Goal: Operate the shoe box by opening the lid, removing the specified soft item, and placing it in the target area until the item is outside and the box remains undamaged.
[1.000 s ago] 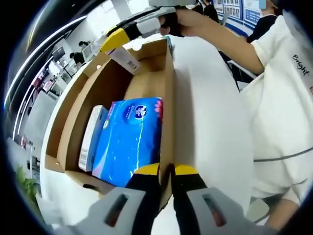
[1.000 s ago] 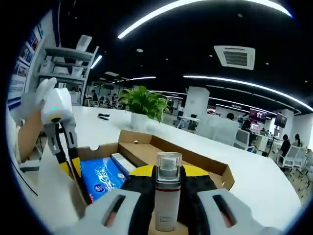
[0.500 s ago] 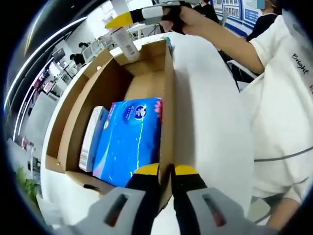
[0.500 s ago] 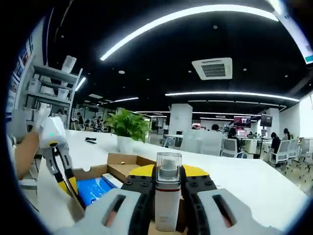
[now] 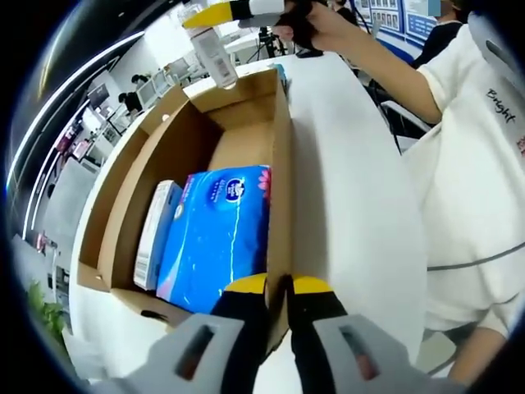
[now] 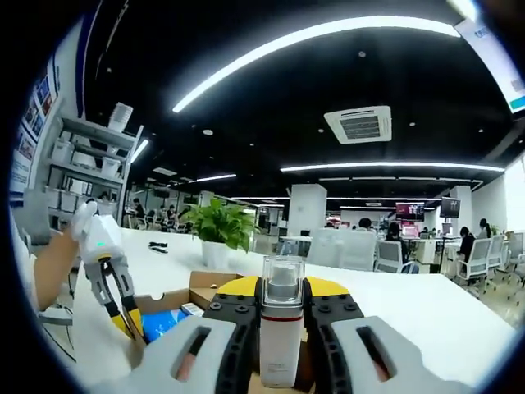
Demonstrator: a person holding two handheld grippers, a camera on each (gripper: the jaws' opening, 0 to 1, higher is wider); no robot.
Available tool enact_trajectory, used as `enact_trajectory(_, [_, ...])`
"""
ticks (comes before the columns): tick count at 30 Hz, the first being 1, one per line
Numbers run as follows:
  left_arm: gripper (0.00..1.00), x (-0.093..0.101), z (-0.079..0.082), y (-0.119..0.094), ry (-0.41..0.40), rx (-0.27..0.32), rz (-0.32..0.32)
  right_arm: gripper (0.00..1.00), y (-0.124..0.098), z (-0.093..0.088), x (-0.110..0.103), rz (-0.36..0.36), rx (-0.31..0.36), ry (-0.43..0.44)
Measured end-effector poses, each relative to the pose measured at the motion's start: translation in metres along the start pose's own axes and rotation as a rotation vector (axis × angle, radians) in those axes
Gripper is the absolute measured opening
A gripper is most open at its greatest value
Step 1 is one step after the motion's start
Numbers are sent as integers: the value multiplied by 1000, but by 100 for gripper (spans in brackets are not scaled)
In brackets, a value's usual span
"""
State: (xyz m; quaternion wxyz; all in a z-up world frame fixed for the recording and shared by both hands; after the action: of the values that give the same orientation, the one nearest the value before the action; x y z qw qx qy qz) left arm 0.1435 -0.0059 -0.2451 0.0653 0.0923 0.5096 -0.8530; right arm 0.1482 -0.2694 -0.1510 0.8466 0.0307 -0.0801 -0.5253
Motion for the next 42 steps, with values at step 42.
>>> enact_trajectory(42, [6,0,3,2,-44,-20,-55,18,-90,42,60,-247,72,-60])
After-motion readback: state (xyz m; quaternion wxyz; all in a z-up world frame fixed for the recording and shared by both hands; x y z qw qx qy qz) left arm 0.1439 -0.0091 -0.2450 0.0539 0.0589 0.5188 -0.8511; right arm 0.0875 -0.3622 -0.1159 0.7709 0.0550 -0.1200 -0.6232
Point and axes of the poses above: the point that each gripper's makers call its tool centre point, and the gripper's own axes: y roughly forward along the fingers, x roughly to its right, z roughly out of its top, the point moved 8 cm from there along -y, roughly backward along the fingers, and after that the axes turned 2 degrees about -x, right-handed, at the moved point
